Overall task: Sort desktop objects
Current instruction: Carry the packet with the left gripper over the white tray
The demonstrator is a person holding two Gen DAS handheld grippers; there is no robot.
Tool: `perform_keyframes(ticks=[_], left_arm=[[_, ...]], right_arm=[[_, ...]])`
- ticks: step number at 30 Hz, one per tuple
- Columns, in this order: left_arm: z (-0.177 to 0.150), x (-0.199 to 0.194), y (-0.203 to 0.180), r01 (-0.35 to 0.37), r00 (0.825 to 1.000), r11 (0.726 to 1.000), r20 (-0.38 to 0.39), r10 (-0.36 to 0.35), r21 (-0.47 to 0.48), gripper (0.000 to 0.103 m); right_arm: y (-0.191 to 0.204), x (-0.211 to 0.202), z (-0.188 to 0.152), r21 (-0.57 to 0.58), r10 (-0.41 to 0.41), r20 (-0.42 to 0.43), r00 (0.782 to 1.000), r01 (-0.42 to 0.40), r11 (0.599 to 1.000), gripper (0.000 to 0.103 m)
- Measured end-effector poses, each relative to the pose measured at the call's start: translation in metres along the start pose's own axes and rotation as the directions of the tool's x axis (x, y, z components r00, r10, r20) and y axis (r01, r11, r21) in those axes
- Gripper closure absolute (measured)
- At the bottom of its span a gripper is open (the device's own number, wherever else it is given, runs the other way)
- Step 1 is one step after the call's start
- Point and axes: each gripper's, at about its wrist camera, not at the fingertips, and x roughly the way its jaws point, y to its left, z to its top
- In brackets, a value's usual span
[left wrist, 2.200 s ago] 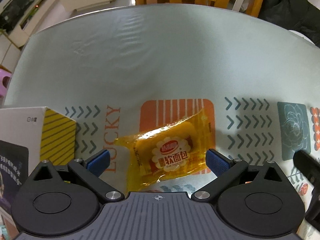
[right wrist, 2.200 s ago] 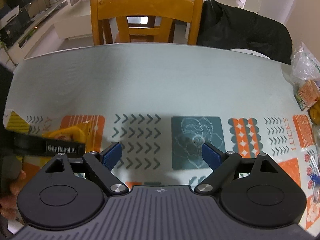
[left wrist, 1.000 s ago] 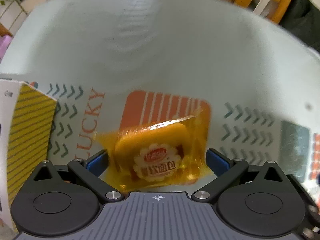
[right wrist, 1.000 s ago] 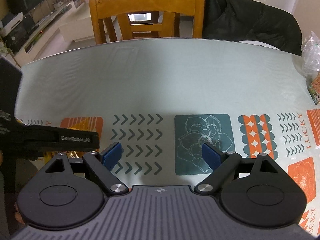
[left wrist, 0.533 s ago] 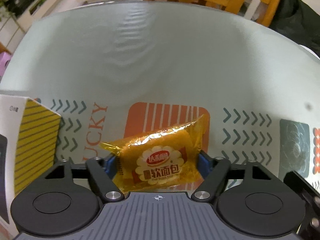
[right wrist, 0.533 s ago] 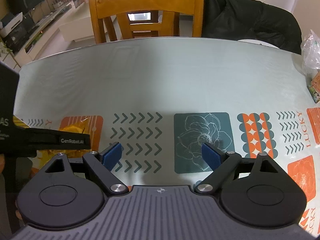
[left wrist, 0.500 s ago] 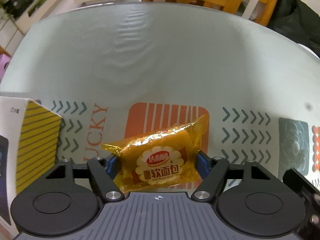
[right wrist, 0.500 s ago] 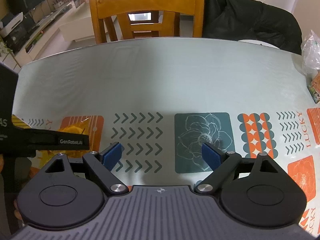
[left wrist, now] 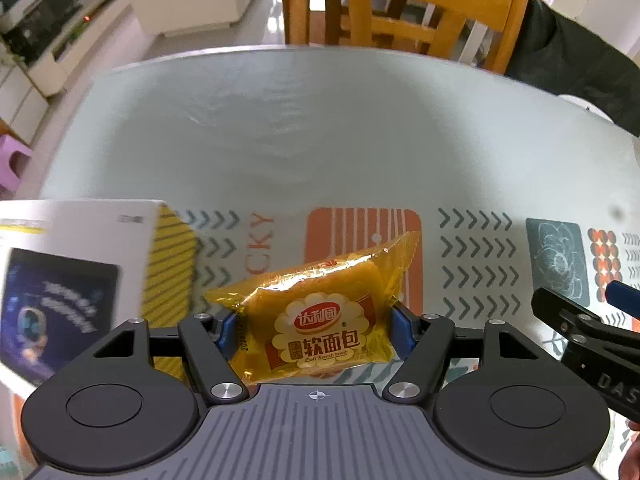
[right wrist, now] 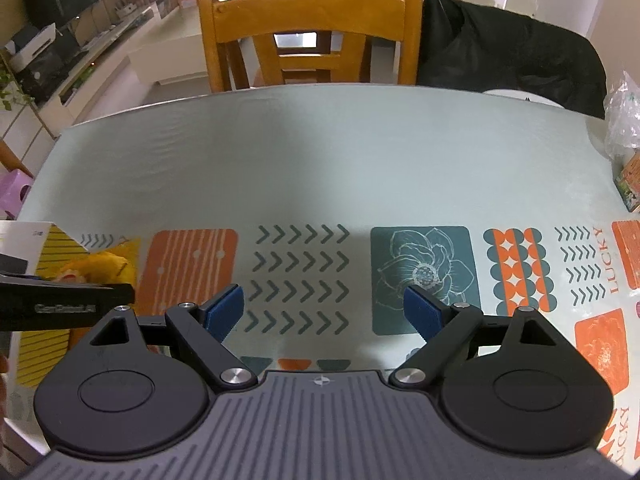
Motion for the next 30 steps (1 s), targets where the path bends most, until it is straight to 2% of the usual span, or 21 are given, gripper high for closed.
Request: perform_keyframes(ticks=[9,16,21,30], left_arm=[[-0.033,-0.067,0.018,-0.014,0.998,1.000,0.062,0.013,0.022,0.035],[-0.073,-0.101,0.031,-0.008,0.996,1.000,0.085,0.006,0.018,0.035],[-0.113,-0.113,0.042,-0.003,0.997,1.000,0.074,0.002,0.014,0.035],[-0.184,-0.121,0.061,-0.007,0.999,0.999,0.035,0.009,-0.051,0.035]], right_arm=[[0.018,-0.048,-0.017,-0.017,0.023,0.048,0.999,-0.022,1.000,0.000],[0.032,-0.088,-0.045,-0.042,0.013,0.090,0.996,-0.009,0.999,0.000],[0.042,-0.105,-0.074,-0.059,0.007,0.087,0.996,-0.002,0.998,0.000],[0.062,-0.131,-0.132,-0.119,0.033,0.090,0.995,-0.022,0.993,0.000]])
